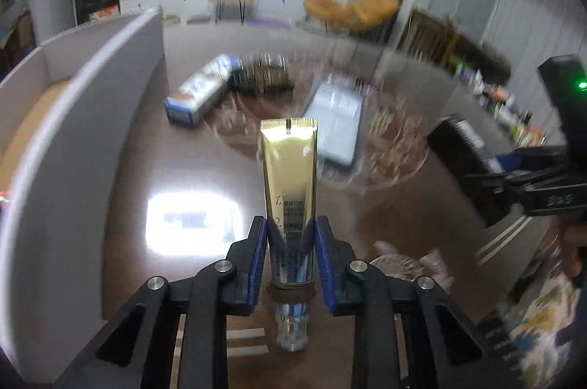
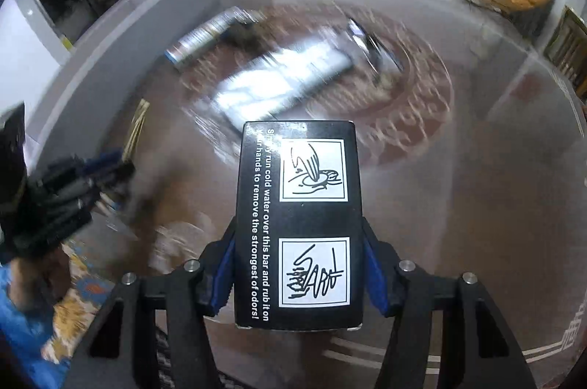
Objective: Organize objects
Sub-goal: 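Carry both items into the white-walled bin and open both tools, then bring both open tools back over the table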
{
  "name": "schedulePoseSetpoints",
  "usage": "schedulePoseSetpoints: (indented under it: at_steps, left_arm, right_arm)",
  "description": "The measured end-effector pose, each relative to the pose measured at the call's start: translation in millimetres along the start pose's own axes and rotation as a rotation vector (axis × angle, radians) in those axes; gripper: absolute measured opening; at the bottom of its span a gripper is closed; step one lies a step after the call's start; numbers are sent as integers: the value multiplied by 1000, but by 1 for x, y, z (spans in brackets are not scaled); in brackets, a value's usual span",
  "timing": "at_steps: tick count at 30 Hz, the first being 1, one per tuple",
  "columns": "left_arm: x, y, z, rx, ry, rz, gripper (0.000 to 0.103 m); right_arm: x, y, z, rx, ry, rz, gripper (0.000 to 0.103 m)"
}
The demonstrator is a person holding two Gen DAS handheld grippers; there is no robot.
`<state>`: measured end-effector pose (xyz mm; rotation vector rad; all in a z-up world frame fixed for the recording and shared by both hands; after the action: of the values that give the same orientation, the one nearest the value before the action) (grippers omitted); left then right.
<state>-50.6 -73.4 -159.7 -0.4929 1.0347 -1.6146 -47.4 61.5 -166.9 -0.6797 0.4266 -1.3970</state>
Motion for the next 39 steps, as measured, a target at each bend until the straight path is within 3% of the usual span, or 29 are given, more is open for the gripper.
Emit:
schedulePoseSetpoints:
  at_steps: [6, 11, 14, 17, 19, 20, 21, 24, 29, 32, 35, 39]
  left_arm:
    - [55, -64, 66, -171, -24, 152, 26]
    - [144, -106, 118, -260, -141, 217, 26]
    - [202, -108, 125, -225, -262, 203, 26]
    - [254, -90, 113, -114, -400, 184, 27]
    - [284, -69, 99, 4, -482, 180, 40]
    - [296, -59, 93, 53, -518, 184, 64]
    - [304, -52, 91, 74, -552, 182, 77]
    - [309, -46, 95, 62, -602, 173, 77]
    - [269, -55, 107, -32, -549, 172, 79]
    - [221, -63, 109, -80, -451, 154, 79]
    - [144, -73, 102, -115, -276, 130, 80]
    - [31, -55, 83, -102, -100, 66, 103]
  right_arm:
    - [105, -87, 1, -123, -174, 47, 59]
    - [220, -154, -22, -183, -369, 79, 59]
    - [282, -173, -50, -168, -447, 100, 59]
    - [328, -172, -87, -134, -467, 119, 60]
    - [348, -161, -110, -84, -469, 129, 66]
    - [355, -154, -123, -51, -472, 120, 76]
    - [357, -150, -129, -36, -472, 109, 78]
    - [349, -152, -122, -72, -471, 79, 80]
    - [297, -154, -76, -262, -354, 211, 98]
    - [237, -130, -59, -333, -225, 253, 102]
    - [160, -89, -49, -356, -64, 239, 102]
    - [53, -17, -48, -282, 143, 177, 102]
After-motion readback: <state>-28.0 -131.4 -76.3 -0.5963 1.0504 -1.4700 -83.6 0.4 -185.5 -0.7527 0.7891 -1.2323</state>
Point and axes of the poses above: each gripper's, at about its wrist camera, not at the fingertips, and z roughly against the way its jaws point, x to its left, y to its underside, the point moved 9 cm from there along -z, roughly the way its jaws point, and after that the axes turned 15 degrees about -x, right-handed, at the moved point
